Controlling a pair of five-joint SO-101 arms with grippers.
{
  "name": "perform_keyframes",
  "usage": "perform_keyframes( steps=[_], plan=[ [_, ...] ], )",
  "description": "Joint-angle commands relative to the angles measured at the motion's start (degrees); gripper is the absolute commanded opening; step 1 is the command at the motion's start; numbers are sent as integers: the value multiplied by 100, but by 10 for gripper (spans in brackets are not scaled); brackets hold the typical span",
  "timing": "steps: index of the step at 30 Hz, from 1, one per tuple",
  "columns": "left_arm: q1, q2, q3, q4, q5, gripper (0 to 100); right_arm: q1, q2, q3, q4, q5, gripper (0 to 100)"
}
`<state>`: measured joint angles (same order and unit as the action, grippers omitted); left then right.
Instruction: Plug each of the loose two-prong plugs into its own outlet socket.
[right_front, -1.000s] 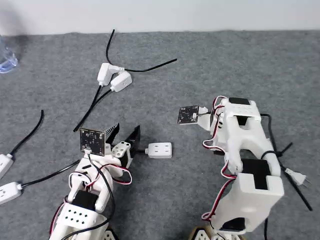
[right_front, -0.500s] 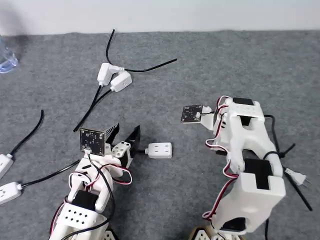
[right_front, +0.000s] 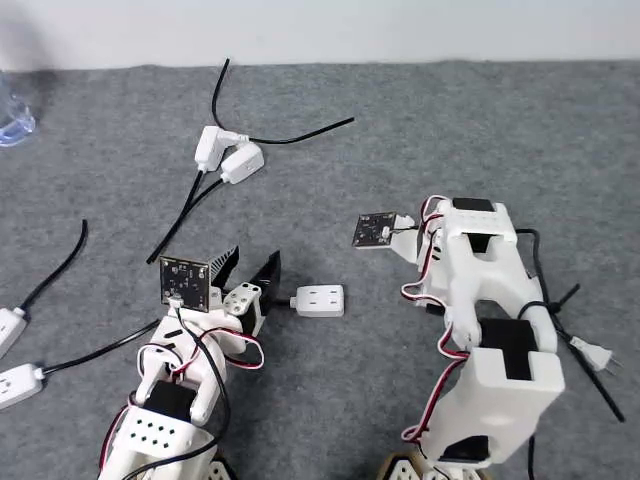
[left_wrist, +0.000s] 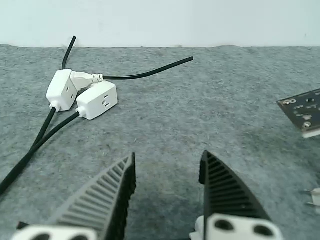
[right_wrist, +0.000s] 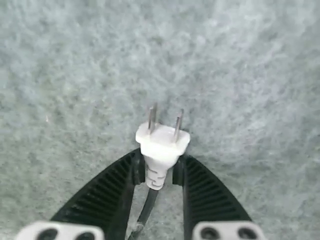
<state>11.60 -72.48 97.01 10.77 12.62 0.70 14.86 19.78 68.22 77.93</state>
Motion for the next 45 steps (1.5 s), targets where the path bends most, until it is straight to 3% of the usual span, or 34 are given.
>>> perform_keyframes(
  steps=[1,19,26,35,39,45],
  plan=[
    [44,-70,-40,-114,-62,201,-312,57,141,198,-62,115],
    [44,-70,-40,-114,-62,201,-558,84,123,224,-273,117],
    [44,-70,-40,-114,-62,201,-585,75,123,215,-229,235],
    [44,-70,-40,-114,-62,202,-725,92,123,215,-79,128],
    [44,-70,-40,-114,-62,202,-699,92,123,154,-105,1],
    [44,-70,-40,-114,-62,202,-708,31,123,154,-79,8]
  ],
)
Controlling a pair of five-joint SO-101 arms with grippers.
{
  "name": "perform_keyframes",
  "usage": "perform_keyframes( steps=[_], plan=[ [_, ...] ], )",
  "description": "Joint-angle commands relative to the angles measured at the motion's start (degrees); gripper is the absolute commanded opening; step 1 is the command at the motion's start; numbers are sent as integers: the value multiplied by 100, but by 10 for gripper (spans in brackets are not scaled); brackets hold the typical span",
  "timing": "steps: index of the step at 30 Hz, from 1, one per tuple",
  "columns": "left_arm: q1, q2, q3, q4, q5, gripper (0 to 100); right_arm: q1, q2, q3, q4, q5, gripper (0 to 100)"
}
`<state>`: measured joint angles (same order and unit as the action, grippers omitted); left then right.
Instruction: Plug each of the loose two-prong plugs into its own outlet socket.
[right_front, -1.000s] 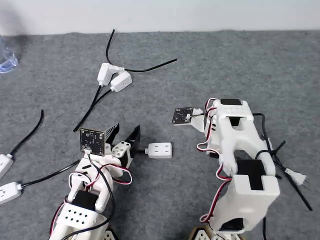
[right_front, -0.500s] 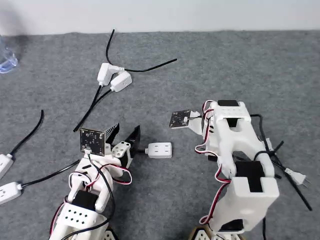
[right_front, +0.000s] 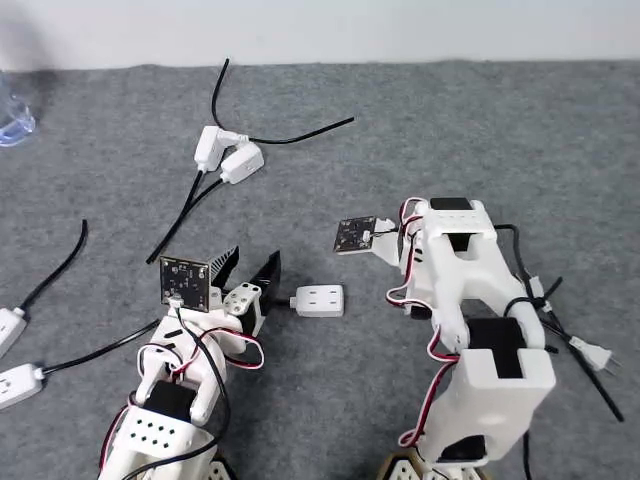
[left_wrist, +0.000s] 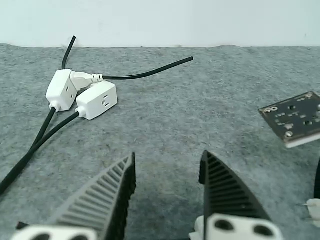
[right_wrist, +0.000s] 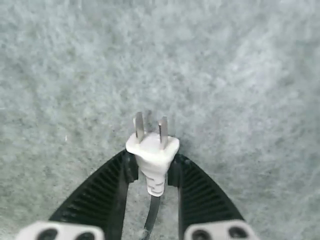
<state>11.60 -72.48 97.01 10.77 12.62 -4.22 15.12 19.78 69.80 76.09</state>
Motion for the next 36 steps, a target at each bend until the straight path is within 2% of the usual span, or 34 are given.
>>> perform_keyframes(
  steps=[1,5,12,17,25,32,36],
  plan=[
    [53,-70,-40,-114,-62,202,-259,-31,114,31,97,8],
    [185,-62,-40,-114,-62,202,-497,-699,105,330,-88,8],
    [1398,-70,-40,-141,-62,201,-1218,-2615,-352,1851,-677,8],
    [1459,-79,-40,-132,-62,199,-1886,-3363,-571,2387,-1204,8],
    [1459,-79,-40,-114,-26,199,-2334,-3152,-615,2141,-1679,8],
    [1459,-88,-40,-123,-26,199,-2202,-2615,-1187,2167,-1679,8],
    [1363,-88,-48,-141,-26,198,-1895,-2352,-1486,2062,-1626,8]
  ],
)
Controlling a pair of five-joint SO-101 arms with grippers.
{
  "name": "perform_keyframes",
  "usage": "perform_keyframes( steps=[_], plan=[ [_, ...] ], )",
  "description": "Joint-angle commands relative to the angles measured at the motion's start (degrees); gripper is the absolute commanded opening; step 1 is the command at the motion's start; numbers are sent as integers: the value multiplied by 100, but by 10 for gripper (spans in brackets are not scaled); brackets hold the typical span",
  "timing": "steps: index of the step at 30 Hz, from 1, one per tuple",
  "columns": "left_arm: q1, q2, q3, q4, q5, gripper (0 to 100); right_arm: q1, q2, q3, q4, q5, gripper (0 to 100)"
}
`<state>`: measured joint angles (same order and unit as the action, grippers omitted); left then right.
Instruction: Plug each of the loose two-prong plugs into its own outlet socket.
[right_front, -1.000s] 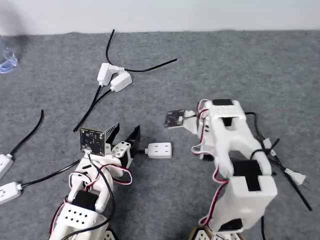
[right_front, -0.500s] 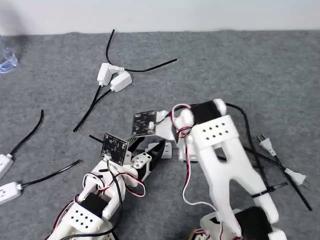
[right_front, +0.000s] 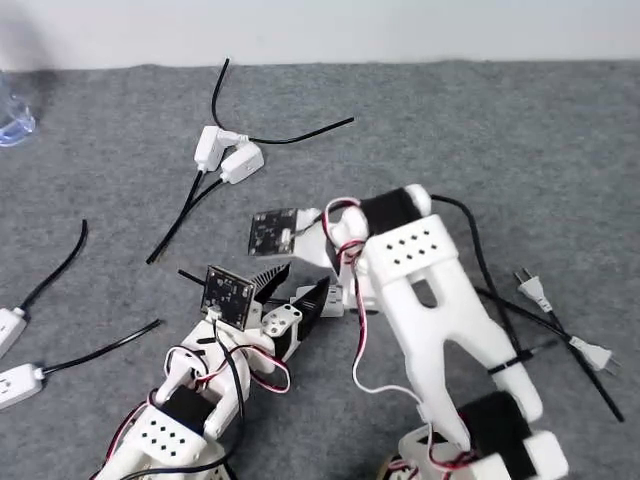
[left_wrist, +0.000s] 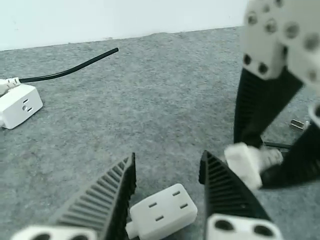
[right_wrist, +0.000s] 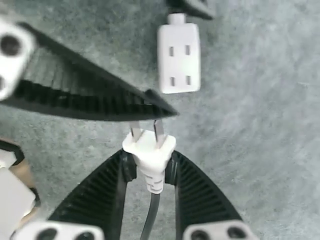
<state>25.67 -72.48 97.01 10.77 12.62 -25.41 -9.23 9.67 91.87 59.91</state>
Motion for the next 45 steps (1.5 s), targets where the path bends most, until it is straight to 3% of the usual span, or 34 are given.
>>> perform_keyframes(
  steps=[1,13,28,45],
  plan=[
    [-88,-88,-57,-149,-26,198,312,180,-519,-180,35,8],
    [-114,-88,-101,-149,-26,198,-171,505,-545,-365,97,8],
    [-149,-88,-101,-132,-26,198,-629,374,-1134,233,-185,8],
    [-123,-88,-101,-123,-35,198,-752,-356,-1090,409,-396,8]
  ],
)
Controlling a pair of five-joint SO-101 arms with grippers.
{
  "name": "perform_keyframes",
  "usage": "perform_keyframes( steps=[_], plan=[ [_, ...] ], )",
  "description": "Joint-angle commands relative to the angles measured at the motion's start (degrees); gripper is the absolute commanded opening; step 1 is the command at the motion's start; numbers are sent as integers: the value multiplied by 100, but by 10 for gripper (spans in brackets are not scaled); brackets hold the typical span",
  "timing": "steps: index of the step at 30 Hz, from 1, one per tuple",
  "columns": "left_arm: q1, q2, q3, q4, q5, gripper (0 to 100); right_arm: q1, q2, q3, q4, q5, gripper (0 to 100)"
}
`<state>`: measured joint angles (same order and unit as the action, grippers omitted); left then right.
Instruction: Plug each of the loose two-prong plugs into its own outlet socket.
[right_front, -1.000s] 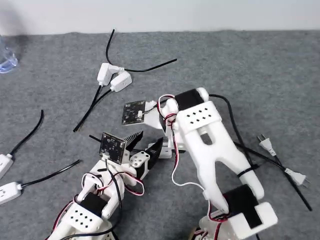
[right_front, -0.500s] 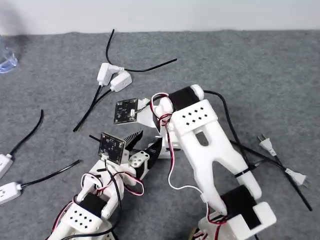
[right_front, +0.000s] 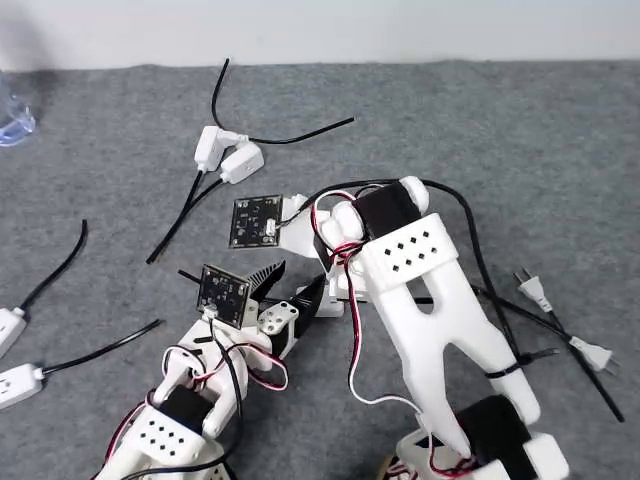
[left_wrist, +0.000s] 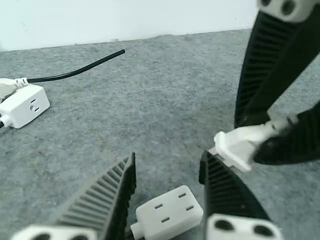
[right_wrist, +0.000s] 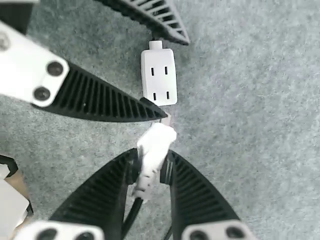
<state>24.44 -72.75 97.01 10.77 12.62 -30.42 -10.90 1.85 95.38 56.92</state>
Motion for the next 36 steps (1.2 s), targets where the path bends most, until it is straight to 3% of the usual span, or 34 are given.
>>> perform_keyframes(
  steps=[1,10,17,23,30,36],
  plan=[
    [0,-62,-101,-123,-35,198,-312,-189,-308,48,-97,8],
    [-26,-62,-101,-123,-44,198,-426,-171,-185,-75,18,8],
    [-26,-62,-101,-123,-53,198,470,-180,105,-488,-18,8],
    [-396,-62,-119,-141,-26,198,576,-198,88,-708,-1547,8],
    [-1415,-62,-40,-88,-26,198,602,57,-18,-760,-4220,8],
    [-1705,-62,-40,404,-62,199,743,1086,-360,-637,-4642,8]
  ],
)
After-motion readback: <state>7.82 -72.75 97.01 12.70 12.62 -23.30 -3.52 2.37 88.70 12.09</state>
